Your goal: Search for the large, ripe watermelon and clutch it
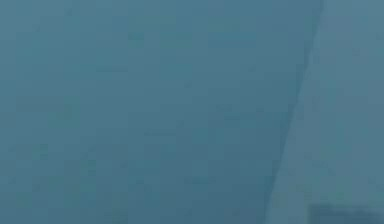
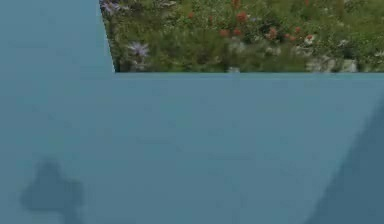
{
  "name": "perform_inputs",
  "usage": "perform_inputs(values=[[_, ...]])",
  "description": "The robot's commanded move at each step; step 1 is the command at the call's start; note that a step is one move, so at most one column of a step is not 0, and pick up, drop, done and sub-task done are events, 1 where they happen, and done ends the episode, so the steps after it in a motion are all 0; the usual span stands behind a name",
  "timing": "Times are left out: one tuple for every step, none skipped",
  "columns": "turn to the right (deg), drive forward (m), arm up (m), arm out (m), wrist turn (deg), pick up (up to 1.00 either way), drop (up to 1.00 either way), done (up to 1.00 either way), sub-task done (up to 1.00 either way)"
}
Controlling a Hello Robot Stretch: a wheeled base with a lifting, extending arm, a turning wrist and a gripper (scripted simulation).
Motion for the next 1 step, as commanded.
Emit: perform_inputs(values=[[-45.0, 0.0, 0.0, 0.0, 0.0, 0.0, 0.0, 0.0, 0.0]])
